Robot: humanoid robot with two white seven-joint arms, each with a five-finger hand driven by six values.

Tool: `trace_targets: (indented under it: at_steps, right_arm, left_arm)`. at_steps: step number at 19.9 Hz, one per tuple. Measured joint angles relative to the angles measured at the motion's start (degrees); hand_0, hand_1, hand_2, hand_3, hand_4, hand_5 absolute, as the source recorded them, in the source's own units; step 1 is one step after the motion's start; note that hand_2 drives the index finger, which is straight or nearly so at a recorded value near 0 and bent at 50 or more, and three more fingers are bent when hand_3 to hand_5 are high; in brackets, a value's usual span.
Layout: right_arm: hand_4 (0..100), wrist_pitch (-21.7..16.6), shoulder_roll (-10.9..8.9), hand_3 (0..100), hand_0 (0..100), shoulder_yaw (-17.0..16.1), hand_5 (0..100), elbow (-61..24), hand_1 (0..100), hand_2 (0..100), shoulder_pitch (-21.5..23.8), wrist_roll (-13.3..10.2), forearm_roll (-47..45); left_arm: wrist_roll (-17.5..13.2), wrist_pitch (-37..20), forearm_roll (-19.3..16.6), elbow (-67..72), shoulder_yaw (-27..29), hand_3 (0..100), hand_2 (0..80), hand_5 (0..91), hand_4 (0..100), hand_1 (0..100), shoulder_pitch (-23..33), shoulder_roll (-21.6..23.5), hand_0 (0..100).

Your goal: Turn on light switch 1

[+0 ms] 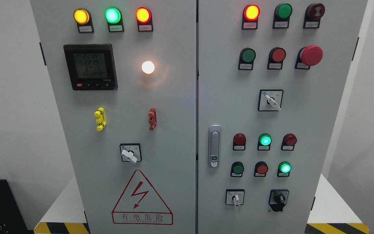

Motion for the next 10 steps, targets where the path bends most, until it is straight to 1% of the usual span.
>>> trace_targets:
  at_steps: [2,4,10]
  right_arm:
    - [0,0.00,0.00,0,30,0.00,0,0.00,0,0,0.00,0.00,0.00]
    - [0,0.00,0.00,0,30,0.00,0,0.00,0,0,0.00,0.00,0.00]
    - [0,0.00,0.00,0,31,0.00,0,0.00,0,0,0.00,0.00,0.00]
  left_arm:
    - [-0.03,0.87,-0.23,1.35,-0.33,0,0.0,0.0,0,5,-0.57,-0.09,18]
    - [-0.22,1.54,-0.17,2.53,-0.60,0,0.0,0.0,0,3,-1.06,-0.17,18]
    - [-0.16,2.18,0.81,4.97,-1.16,0,0.0,0.0,0,1,-1.88,-0.34,18]
